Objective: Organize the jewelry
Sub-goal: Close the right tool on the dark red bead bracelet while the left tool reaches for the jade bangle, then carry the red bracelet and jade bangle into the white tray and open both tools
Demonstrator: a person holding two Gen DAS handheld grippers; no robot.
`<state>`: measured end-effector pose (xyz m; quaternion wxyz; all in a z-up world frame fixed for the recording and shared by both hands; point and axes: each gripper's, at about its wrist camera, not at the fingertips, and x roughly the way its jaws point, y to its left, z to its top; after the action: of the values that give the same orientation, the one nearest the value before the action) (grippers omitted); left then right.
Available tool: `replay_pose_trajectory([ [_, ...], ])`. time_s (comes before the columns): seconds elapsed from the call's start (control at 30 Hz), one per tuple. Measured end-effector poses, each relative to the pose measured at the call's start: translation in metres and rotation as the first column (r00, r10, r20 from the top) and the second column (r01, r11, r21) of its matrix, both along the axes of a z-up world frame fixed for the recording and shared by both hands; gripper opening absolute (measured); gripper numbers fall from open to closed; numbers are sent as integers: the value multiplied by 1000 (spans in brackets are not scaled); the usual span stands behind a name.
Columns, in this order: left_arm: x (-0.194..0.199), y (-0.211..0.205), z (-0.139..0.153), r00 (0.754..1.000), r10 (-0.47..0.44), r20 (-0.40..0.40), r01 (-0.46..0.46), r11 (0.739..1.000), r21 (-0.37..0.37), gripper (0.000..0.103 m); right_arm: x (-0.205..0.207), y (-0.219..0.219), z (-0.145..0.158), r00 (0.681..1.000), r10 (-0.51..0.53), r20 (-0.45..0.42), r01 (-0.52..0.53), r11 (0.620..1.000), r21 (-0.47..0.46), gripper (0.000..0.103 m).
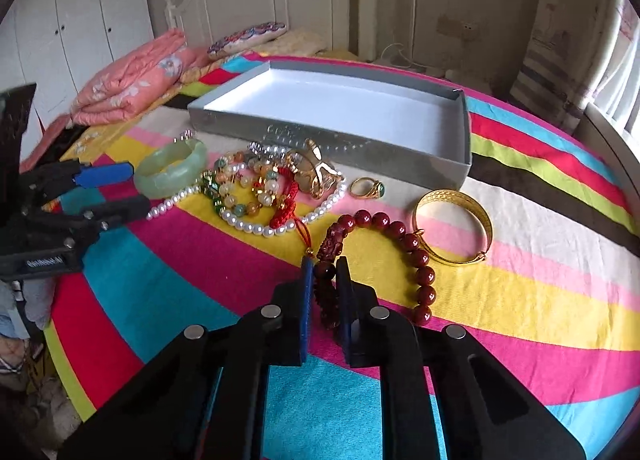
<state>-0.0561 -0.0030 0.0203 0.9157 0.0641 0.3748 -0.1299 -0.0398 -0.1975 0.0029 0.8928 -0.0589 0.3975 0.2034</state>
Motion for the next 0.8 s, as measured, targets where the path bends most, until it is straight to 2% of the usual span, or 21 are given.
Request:
replay_pose_trajectory([
  [0.07,5,-3,2,1000,-16,3,16,1000,22,63,0,-5,1,1000,-4,-3,4,999,35,13],
  [0.13,13,-7,5,999,-38,-3,38,998,41,51,0,-6,2,1000,-10,4,10,999,42,13],
  [0.2,21,-12,5,997,-68,-22,69,995,65,44,-1,-6,2,1000,-11,7,11,999,48,13],
  [0.3,28,-30,0,990,-133,-52,139,979,152,40,-2,-9,3,1000,-14,6,13,998,67,14],
  [0.4,31,-42,-9,985,-154,-71,167,960,226,37,-2,-9,3,1000,-14,8,13,997,76,14],
  [0.43,33,-43,-10,985,-156,-70,168,958,234,28,-2,-10,4,1000,-13,9,12,997,80,14],
  [0.5,32,-42,-9,984,-166,-68,177,959,221,17,-3,-12,5,1000,-14,13,13,996,93,14],
  [0.53,31,-41,-7,980,-183,-73,194,963,187,16,-3,-13,5,1000,-14,16,12,995,101,14],
  [0.7,22,-36,-7,983,-177,-42,182,971,156,15,-6,-20,10,999,-12,37,7,988,155,14],
  [0.8,18,-29,-1,987,-162,-23,163,981,104,15,-9,-28,14,998,-9,59,-4,977,212,14],
])
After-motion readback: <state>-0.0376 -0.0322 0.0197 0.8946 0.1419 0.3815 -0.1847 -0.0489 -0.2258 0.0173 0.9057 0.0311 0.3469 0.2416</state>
